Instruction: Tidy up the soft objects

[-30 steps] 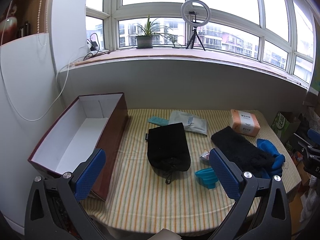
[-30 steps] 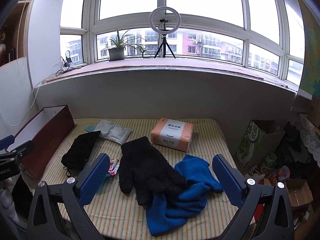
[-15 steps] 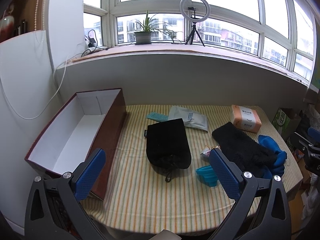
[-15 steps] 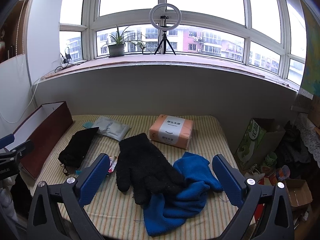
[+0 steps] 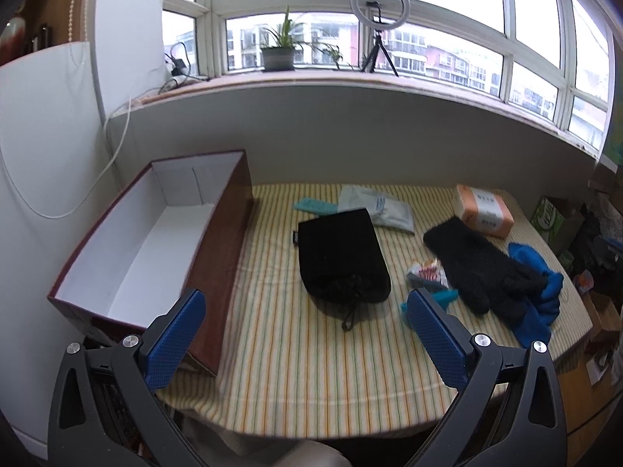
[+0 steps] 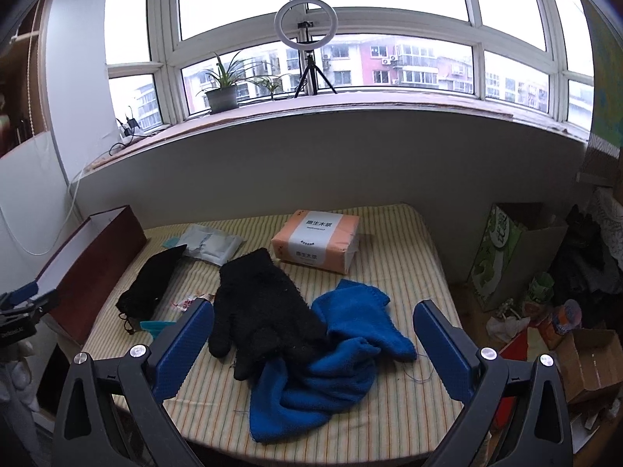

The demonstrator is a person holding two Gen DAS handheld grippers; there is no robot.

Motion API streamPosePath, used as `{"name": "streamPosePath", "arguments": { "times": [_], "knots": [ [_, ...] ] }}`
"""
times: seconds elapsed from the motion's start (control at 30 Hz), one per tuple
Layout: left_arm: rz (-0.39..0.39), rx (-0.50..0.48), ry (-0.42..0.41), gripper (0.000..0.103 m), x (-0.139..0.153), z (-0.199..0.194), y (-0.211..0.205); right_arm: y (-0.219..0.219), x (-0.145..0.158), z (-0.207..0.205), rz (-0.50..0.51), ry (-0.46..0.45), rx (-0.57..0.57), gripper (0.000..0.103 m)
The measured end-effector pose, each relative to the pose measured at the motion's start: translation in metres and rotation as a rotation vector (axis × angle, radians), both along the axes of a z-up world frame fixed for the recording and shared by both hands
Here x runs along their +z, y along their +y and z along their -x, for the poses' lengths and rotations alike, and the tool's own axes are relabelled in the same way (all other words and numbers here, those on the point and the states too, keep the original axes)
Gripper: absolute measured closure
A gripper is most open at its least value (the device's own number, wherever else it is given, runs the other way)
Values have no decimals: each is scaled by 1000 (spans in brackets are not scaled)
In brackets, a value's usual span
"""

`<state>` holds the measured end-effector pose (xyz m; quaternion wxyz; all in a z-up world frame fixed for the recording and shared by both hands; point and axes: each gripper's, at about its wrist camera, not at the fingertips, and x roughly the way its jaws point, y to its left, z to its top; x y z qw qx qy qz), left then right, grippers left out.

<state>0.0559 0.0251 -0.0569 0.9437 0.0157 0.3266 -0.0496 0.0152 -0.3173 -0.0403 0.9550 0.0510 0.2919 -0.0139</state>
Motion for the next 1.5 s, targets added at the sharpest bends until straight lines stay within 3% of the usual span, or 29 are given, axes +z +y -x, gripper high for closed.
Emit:
{"name": "streamPosePath", "arguments": {
  "times": [0.37, 0.77, 1.0, 1.1, 1.33, 1.5],
  "knots": [
    [26, -87, 92, 1, -25, 4, -21, 7, -2, -14, -46, 47, 75, 2],
    [71, -163, 133, 12, -29, -11, -50, -5, -4, -46, -41, 116, 93, 2],
    [120, -253, 181, 21, -23, -37, -88, -19, -15, -80, -96, 212, 133, 19],
    [130, -280, 207, 31, -23, -49, -103, -18, -21, -96, -122, 260, 163, 27],
    [277, -384, 377, 52, -43, -63, -141, -13, -41, -134, -211, 393, 237, 44],
    [281, -377, 445, 61, -61, -69, -158, -4, -61, -156, -233, 482, 273, 55]
  ]
}}
